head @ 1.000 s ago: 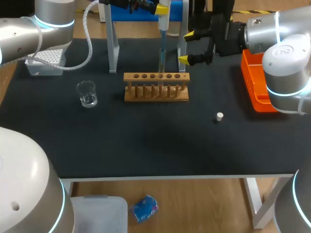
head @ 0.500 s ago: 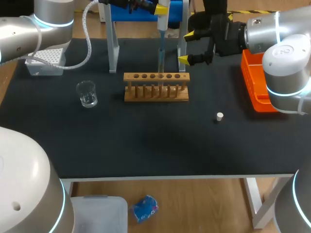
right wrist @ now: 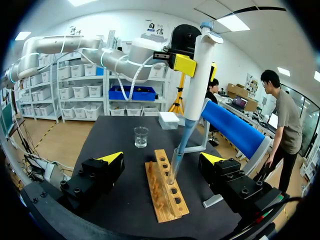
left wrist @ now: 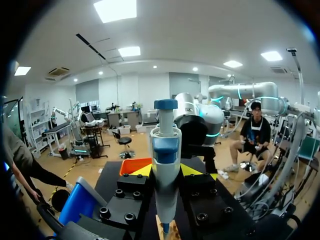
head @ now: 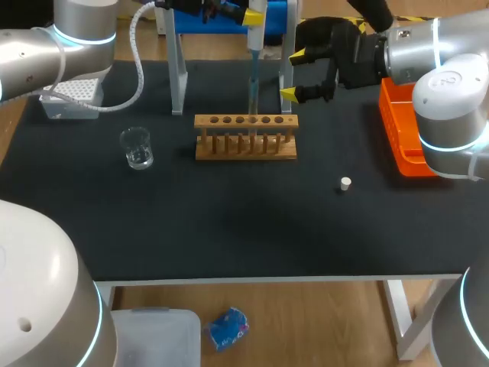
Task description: Invert the test tube, pick up the pipette, mount the tip to pipette, aspirate from beaker and dispense into the tube, eject the tip, return the pipette, and cap with the stopper.
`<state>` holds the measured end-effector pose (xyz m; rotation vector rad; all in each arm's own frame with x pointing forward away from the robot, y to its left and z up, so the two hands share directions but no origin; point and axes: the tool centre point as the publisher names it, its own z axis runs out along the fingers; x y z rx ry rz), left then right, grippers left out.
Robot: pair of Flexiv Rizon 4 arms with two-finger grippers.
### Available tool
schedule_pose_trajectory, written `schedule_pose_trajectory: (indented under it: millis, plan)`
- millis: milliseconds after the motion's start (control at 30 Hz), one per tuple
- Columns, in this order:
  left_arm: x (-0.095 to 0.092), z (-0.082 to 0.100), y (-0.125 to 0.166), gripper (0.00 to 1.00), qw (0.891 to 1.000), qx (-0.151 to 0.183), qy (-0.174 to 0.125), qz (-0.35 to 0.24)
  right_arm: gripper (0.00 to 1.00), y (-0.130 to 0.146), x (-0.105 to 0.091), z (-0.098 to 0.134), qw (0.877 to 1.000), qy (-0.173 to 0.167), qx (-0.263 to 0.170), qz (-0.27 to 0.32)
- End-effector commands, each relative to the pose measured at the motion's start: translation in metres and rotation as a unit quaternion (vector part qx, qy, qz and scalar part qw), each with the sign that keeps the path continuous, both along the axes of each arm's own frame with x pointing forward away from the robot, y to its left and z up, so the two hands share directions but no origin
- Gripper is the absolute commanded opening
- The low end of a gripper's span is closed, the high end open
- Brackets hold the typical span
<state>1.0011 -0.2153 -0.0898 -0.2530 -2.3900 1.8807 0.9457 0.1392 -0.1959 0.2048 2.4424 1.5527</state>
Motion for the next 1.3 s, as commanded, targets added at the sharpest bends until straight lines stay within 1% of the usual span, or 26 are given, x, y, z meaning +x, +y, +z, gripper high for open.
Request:
schedule_pose_trajectory:
  millis: [33,433,533,600,633,767,800,867,933,1000,1100,1167,1300]
  plan:
    - [0.000,0.001,-0.001,0.00,1.000,0.000,-0.001,-0.002,1.00,-0.001,0.000,0.000,1.000,0.000,0.000,0.001]
    - [0.000,0.002,-0.001,0.00,1.000,0.001,-0.001,-0.002,1.00,-0.001,0.000,0.000,1.000,0.000,0.000,0.001]
    - [0.000,0.002,-0.001,0.00,1.000,0.001,-0.001,-0.002,1.00,-0.006,0.001,0.016,1.000,-0.002,0.003,0.003]
    - [0.000,0.002,-0.001,0.00,1.000,0.001,-0.001,-0.002,1.00,-0.009,0.000,0.026,1.000,-0.017,-0.009,0.004]
    - [0.000,0.002,-0.001,0.00,1.000,0.001,-0.001,-0.002,1.00,-0.012,0.000,0.032,1.000,-0.009,0.001,0.005]
    - [0.000,0.002,-0.001,0.00,1.000,0.001,-0.001,-0.002,1.00,-0.019,-0.002,0.057,1.000,-0.014,-0.003,0.008]
    - [0.000,0.002,-0.001,0.00,1.000,0.001,-0.001,-0.002,1.00,-0.020,-0.003,0.063,1.000,-0.015,-0.011,0.008]
    - [0.000,0.002,-0.001,0.00,1.000,0.001,-0.001,-0.002,1.00,-0.021,-0.004,0.078,1.000,-0.018,-0.013,0.012]
    - [0.000,0.002,-0.001,0.00,1.000,0.001,-0.001,-0.002,1.00,-0.022,-0.005,0.093,0.999,-0.028,-0.028,0.013]
    - [0.000,0.002,-0.001,0.00,1.000,0.001,-0.001,-0.002,1.00,-0.021,-0.005,0.107,0.999,-0.030,-0.028,0.015]
    - [0.000,0.002,-0.001,0.00,1.000,0.001,-0.001,-0.002,1.00,-0.018,-0.004,0.125,0.998,-0.024,-0.061,0.004]
    - [0.000,0.002,-0.001,0.00,1.000,0.001,-0.001,-0.002,1.00,-0.018,-0.002,0.135,0.998,-0.006,-0.064,-0.008]
    - [0.000,0.002,-0.001,0.00,1.000,0.001,-0.001,-0.002,1.00,-0.018,-0.002,0.135,0.998,-0.006,-0.064,-0.008]
